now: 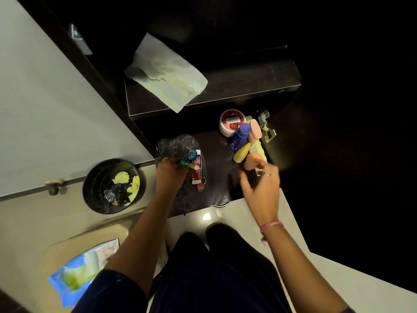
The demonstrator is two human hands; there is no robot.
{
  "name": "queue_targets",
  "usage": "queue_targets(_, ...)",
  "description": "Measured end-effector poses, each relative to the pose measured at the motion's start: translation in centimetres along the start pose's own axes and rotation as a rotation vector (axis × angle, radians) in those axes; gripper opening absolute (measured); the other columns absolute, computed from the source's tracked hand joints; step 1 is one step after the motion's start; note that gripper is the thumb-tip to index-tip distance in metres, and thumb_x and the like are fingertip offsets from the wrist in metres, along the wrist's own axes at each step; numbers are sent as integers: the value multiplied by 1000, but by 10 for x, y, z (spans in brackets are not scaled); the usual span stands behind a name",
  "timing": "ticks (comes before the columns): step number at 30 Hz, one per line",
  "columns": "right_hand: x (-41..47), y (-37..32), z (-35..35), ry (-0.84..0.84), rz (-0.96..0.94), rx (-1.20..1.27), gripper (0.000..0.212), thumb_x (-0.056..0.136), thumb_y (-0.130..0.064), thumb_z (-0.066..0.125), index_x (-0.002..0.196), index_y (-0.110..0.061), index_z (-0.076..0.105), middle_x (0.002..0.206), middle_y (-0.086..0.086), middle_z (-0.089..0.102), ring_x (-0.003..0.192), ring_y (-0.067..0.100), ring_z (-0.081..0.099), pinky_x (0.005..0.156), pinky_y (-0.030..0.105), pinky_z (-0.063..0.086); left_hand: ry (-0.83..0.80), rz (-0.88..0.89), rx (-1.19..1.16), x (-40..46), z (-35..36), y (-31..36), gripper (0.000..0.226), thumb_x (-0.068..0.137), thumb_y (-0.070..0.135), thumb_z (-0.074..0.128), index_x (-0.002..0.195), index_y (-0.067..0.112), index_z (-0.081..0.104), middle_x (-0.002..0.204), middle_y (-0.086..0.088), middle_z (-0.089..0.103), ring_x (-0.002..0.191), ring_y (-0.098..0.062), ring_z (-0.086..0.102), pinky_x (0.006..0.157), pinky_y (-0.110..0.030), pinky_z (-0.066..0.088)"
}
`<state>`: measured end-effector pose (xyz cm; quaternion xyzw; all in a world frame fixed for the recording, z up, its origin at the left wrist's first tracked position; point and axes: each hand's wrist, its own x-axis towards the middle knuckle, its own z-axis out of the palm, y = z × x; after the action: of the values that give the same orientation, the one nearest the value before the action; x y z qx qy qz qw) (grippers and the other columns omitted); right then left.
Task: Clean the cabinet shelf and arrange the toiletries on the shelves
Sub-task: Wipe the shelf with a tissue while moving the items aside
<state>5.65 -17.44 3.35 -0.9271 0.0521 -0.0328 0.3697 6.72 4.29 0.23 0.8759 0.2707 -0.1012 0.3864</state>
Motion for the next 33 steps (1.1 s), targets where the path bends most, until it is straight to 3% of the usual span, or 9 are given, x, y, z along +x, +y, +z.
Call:
queue_targets(4,-30,-19,41,-403,-53,17,56,80,-42,70,128,-22,49,121,-3,46,103,10,53,88,24,49,-47,-71,-4,20,25,-29,51,81,44,62,121,13,57,118,-11,62,110,-30,58,92,-43,50)
queue_targets(7,-34,-25,73,-549,-54,-89,55,83,-42,66,132,-27,47,127,-2,46,110,16,54,92,30,51,-64,-105,-31,21,30,-23,56,78,37,69,126,12,52,123,-11,58,116,-28,54,98,-44,48)
queue_targets(11,-30,-25,94,-470,-9,-57,29,92,-24,57,120,-20,60,116,3,58,101,21,62,89,29,52,-86,-111,-48,11,24,3,53,83,22,67,131,8,49,133,-14,46,122,-28,48,103,-35,39)
queue_targets(14,-28,-16,87,-378,30,6,25,89,-17,61,113,-13,66,111,6,62,95,20,63,88,24,50,-103,-53,18,12,25,7,45,88,12,60,131,7,49,138,-19,34,120,-33,47,105,-34,38)
queue_targets(17,-25,3,62,-156,88,56,24,85,-13,66,109,-9,67,104,4,62,87,14,58,81,11,39,-111,69,145,16,25,5,42,90,10,56,131,6,51,137,-20,34,118,-37,48,108,-37,38)
queue_targets(19,-16,24,44,-18,211,54,26,84,-15,68,109,-10,66,102,5,62,86,15,58,83,15,41,-126,145,243,18,22,1,43,90,11,54,133,9,50,137,-18,35,121,-35,43,107,-40,38)
queue_targets(21,-2,46,32,70,340,21,28,84,-17,67,110,-10,64,102,11,67,87,23,63,86,30,50,-138,206,363,19,20,-1,44,91,14,53,135,11,49,139,-14,38,123,-33,39,104,-41,38)
queue_targets(26,24,63,27,53,378,-36,34,87,-19,64,119,-10,60,108,11,66,94,23,64,92,36,52,-155,276,477,26,17,-3,42,93,15,48,135,10,48,137,-14,45,123,-32,40,100,-39,40)
queue_targets(33,26,62,35,72,346,-19,35,85,-18,65,119,-13,60,105,10,64,80,16,60,84,33,55,-147,347,563,32,18,-8,37,94,22,49,129,11,54,131,-12,50,119,-29,45,98,-37,42)
